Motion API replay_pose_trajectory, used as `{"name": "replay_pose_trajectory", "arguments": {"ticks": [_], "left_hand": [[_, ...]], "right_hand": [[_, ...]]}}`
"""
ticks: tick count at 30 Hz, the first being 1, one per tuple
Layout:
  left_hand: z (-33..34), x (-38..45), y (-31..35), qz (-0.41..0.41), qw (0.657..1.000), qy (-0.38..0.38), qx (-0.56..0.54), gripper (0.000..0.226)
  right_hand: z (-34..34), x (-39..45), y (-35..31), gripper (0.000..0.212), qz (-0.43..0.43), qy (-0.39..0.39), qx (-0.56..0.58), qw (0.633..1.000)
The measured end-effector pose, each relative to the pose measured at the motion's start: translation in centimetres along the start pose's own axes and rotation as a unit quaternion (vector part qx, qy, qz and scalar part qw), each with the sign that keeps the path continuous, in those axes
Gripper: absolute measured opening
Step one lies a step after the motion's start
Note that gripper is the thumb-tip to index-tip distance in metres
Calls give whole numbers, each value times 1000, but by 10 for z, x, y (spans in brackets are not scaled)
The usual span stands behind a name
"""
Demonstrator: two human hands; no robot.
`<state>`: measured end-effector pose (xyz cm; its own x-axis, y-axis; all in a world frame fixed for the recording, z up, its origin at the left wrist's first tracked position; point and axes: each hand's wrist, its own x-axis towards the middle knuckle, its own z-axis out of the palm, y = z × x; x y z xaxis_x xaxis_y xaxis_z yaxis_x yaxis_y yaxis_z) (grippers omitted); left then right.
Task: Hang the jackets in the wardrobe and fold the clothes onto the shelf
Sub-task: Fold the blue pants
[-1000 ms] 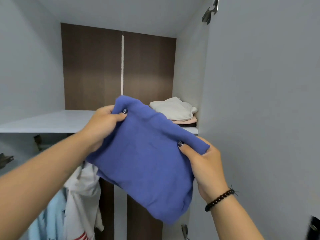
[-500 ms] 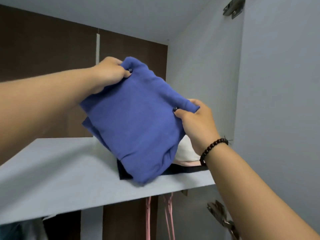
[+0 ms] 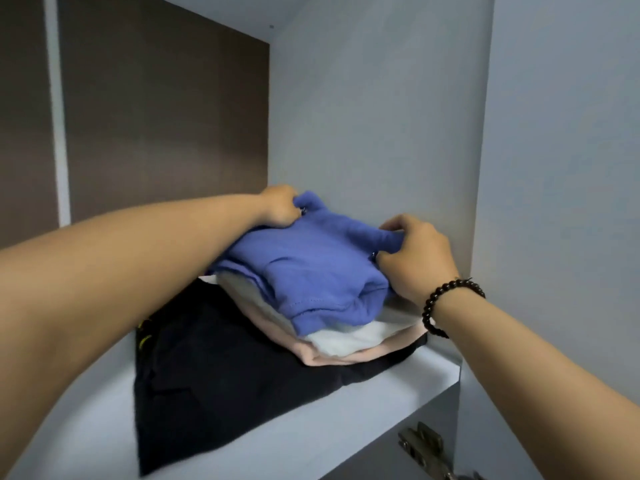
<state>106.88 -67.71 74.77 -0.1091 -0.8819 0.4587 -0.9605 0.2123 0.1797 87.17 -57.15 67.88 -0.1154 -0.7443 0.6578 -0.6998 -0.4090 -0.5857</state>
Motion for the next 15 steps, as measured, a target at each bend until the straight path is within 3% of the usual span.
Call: {"name": "replay_pose_trajectory", "arguments": {"ticks": [4,7,10,13,15], "left_hand": [[26,9,1,1,998,-53,47,16],[20,8,-1,12,996,9,88,34],[5,1,1,67,994,25,80,45],[2,-16,9,86,990,-72,89,43],[9,-24,11,80,986,-120,88,45]], "right_hand": [[3,-3,-1,36,-35,-9,-110,993],[1,-6,-15,38,-83,19,-245,966],[3,-3,-35,30,-158,28,-237,958],[17,1,-45,27,-125,-77,-164,976],[30,-1,-39,40,-95,-145,-198,965]]}}
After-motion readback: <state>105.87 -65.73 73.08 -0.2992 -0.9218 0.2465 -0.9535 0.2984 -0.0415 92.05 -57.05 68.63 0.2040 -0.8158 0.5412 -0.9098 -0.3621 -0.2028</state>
